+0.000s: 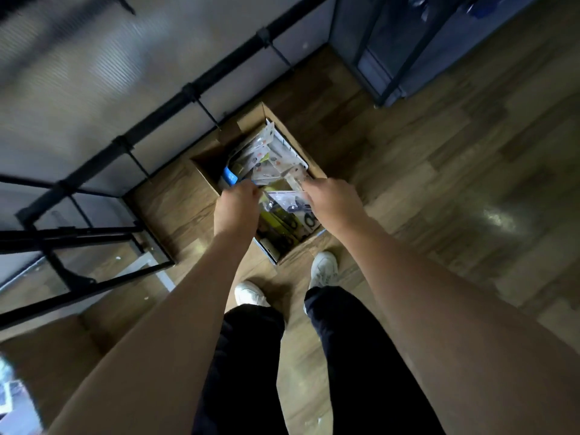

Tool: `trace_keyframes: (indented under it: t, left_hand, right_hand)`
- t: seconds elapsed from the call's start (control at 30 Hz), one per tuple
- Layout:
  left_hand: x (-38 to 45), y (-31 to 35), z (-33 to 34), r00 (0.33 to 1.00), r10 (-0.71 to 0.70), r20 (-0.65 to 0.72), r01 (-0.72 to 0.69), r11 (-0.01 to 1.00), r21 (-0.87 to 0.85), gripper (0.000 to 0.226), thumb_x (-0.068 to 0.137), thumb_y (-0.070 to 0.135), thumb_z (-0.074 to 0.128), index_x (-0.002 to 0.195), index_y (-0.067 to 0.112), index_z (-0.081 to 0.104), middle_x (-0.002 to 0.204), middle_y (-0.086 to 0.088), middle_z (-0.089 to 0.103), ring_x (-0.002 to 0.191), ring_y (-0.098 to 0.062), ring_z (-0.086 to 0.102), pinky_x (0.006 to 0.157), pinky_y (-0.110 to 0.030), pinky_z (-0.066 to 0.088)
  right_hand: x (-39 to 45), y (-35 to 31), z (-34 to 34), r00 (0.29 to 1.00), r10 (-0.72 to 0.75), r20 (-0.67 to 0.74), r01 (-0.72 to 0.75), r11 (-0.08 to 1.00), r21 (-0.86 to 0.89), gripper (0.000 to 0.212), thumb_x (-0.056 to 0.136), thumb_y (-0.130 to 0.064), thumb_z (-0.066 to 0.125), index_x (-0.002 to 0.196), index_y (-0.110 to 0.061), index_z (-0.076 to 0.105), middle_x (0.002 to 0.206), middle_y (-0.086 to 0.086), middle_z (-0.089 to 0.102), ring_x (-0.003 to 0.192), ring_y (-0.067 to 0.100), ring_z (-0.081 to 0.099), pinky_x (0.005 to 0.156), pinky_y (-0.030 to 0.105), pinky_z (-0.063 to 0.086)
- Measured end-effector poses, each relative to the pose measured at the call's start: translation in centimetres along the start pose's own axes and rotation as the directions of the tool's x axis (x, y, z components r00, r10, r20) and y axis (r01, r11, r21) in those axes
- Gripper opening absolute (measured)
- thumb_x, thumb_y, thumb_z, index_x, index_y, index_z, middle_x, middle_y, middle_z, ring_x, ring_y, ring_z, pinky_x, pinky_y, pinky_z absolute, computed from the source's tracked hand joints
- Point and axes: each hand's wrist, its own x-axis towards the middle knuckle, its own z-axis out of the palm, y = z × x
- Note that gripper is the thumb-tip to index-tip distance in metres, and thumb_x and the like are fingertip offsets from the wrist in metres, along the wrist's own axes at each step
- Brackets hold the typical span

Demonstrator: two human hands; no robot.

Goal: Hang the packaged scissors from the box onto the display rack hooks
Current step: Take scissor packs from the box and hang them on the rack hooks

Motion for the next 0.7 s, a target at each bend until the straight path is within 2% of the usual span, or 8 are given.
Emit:
trace_keyframes:
  t: [0.1, 0.2, 0.33, 0.47, 0.57, 0.7]
  left_hand:
    - [-2.7, 2.8, -5.2, 0.984, 0.089, -0.154, -0.1, 0.993, -0.063, 0.017, 0.091, 0.009, 0.054, 0.096, 0.001, 0.068, 0.093, -0.019, 0.068, 0.084, -0.034, 0.062, 0.065, -0.029, 0.037]
    - [-5.1, 5.3, -10.3, 0.955, 0.157, -0.253, -0.183, 0.98, -0.083, 0.022, 0.088, 0.002, 0.052, 0.101, 0.002, 0.069, 0.097, -0.017, 0.069, 0.088, -0.033, 0.063, 0.069, -0.028, 0.04]
    - [-8.4, 7.8, -16.5, 0.891, 0.194, -0.41, -0.256, 0.961, -0.102, 0.021, 0.085, 0.003, 0.054, 0.097, 0.003, 0.071, 0.094, -0.016, 0.071, 0.084, -0.033, 0.064, 0.07, -0.03, 0.043]
    - [-11.2, 10.1, -22.4, 0.828, 0.198, -0.525, -0.301, 0.946, -0.119, 0.021, 0.085, 0.007, 0.055, 0.099, 0.007, 0.071, 0.094, -0.013, 0.071, 0.082, -0.033, 0.064, 0.07, -0.034, 0.049]
    - [-13.0, 11.5, -26.7, 0.801, 0.16, -0.577, -0.316, 0.931, -0.181, 0.02, 0.087, 0.011, 0.057, 0.101, 0.011, 0.071, 0.094, -0.01, 0.071, 0.084, -0.028, 0.064, 0.073, -0.036, 0.051]
    - [-15.8, 12.4, -31.5, 0.712, 0.164, -0.683, -0.416, 0.882, -0.222, 0.021, 0.085, 0.007, 0.059, 0.101, 0.009, 0.072, 0.089, -0.008, 0.071, 0.081, -0.024, 0.065, 0.071, -0.032, 0.052]
  right_hand:
    - [-2.6, -2.1, -5.2, 0.99, 0.028, -0.141, -0.014, 0.995, 0.096, 0.016, 0.094, -0.01, 0.05, 0.104, -0.006, 0.061, 0.088, 0.014, 0.067, 0.081, 0.035, 0.064, 0.059, 0.03, 0.033]
    - [-5.0, -4.0, -10.8, 0.973, 0.039, -0.227, -0.007, 0.99, 0.139, 0.015, 0.096, -0.015, 0.048, 0.099, -0.006, 0.059, 0.093, 0.013, 0.066, 0.086, 0.034, 0.063, 0.06, 0.029, 0.03]
    - [-6.9, -6.3, -17.2, 0.938, 0.04, -0.346, 0.026, 0.982, 0.186, 0.015, 0.095, -0.019, 0.049, 0.094, -0.007, 0.058, 0.093, 0.011, 0.065, 0.087, 0.032, 0.06, 0.061, 0.03, 0.028]
    - [-8.5, -8.7, -22.2, 0.85, 0.039, -0.526, 0.114, 0.96, 0.254, 0.015, 0.092, -0.018, 0.056, 0.086, -0.005, 0.06, 0.083, 0.01, 0.066, 0.075, 0.03, 0.06, 0.057, 0.028, 0.032]
    - [-9.3, -10.5, -25.4, 0.796, 0.007, -0.605, 0.198, 0.942, 0.272, 0.017, 0.092, -0.02, 0.056, 0.091, -0.005, 0.062, 0.085, 0.009, 0.066, 0.075, 0.027, 0.06, 0.057, 0.03, 0.038]
    - [-9.9, -13.1, -29.4, 0.73, -0.025, -0.683, 0.305, 0.906, 0.293, 0.015, 0.093, -0.021, 0.056, 0.095, -0.006, 0.062, 0.088, 0.007, 0.066, 0.078, 0.023, 0.061, 0.06, 0.026, 0.036]
